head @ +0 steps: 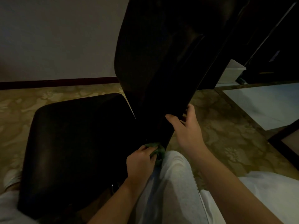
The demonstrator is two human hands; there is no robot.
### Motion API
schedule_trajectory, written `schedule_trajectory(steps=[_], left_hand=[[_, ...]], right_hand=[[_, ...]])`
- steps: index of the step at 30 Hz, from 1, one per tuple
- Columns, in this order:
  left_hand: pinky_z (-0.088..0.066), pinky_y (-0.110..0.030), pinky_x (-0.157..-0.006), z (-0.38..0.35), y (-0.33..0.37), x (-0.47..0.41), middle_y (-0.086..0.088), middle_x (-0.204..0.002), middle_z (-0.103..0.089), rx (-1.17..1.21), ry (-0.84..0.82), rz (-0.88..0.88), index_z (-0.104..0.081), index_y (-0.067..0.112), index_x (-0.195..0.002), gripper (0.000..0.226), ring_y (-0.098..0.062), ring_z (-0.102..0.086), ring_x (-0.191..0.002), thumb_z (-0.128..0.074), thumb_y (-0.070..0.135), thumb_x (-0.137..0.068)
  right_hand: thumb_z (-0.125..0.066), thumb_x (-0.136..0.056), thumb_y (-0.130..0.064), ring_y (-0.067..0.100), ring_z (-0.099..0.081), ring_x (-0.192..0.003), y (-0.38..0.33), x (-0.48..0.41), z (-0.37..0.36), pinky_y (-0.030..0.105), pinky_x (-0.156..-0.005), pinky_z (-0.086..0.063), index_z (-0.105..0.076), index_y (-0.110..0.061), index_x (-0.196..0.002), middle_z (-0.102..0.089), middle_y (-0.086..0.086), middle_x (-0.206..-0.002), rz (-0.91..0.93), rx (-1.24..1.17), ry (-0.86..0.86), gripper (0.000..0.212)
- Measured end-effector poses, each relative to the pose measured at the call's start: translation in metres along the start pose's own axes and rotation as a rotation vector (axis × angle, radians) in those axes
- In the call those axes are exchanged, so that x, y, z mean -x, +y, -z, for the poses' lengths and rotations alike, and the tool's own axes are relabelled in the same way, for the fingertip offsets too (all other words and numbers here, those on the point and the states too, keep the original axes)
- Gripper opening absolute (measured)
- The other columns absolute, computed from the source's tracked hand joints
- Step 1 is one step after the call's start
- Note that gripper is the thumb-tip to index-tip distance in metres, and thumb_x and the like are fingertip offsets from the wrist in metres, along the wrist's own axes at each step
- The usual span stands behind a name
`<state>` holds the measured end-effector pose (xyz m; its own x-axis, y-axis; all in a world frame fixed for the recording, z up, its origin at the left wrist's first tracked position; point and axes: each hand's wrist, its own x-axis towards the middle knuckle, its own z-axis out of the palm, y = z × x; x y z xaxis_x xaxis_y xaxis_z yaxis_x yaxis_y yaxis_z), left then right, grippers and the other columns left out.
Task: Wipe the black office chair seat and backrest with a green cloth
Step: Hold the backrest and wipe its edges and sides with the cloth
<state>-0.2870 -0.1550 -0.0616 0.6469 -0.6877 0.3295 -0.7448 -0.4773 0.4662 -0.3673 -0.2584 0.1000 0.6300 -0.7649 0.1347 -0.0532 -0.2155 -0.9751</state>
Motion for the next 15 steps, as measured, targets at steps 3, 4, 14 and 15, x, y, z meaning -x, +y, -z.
schedule_trajectory(steps=[3,4,14,15], left_hand=[[-0.050,-0.028,-0.073,0.004,-0.006,0.006,0.008,-0.108,-0.072,-0.019,-0.105,0.167,-0.072,0.035,-0.113,0.024,-0.017,-0.068,-0.094,-0.060,0.034,-0.093],[-0.050,-0.027,-0.076,0.004,-0.010,0.009,0.009,-0.113,-0.070,-0.025,-0.105,0.175,-0.070,0.037,-0.117,0.026,-0.016,-0.067,-0.098,-0.059,0.036,-0.095],[-0.054,-0.025,-0.063,0.026,-0.007,0.006,0.007,-0.096,-0.075,0.086,0.015,0.099,-0.077,0.035,-0.101,0.025,-0.016,-0.070,-0.077,-0.076,0.030,-0.077],[-0.052,-0.023,-0.063,0.029,-0.008,0.006,0.008,-0.095,-0.074,0.099,0.030,0.096,-0.077,0.035,-0.102,0.026,-0.015,-0.070,-0.078,-0.075,0.030,-0.076]], right_hand=[[-0.065,-0.092,-0.023,0.002,-0.063,-0.102,0.001,0.001,-0.001,0.014,-0.073,-0.053,-0.045,-0.023,-0.132,-0.060,-0.010,-0.120,0.004,0.005,0.007,0.046],[-0.066,-0.092,-0.023,0.002,-0.063,-0.102,0.002,0.001,-0.001,0.013,-0.072,-0.053,-0.045,-0.023,-0.132,-0.060,-0.011,-0.120,0.006,0.006,0.006,0.046],[-0.080,-0.073,-0.046,0.004,-0.058,-0.113,0.007,0.004,-0.010,0.033,-0.091,-0.056,-0.039,-0.033,-0.131,-0.056,-0.013,-0.125,0.041,0.052,0.051,0.073],[-0.082,-0.069,-0.049,0.006,-0.057,-0.115,0.008,0.004,-0.014,0.036,-0.093,-0.055,-0.037,-0.033,-0.130,-0.054,-0.011,-0.127,0.059,0.080,0.075,0.077]])
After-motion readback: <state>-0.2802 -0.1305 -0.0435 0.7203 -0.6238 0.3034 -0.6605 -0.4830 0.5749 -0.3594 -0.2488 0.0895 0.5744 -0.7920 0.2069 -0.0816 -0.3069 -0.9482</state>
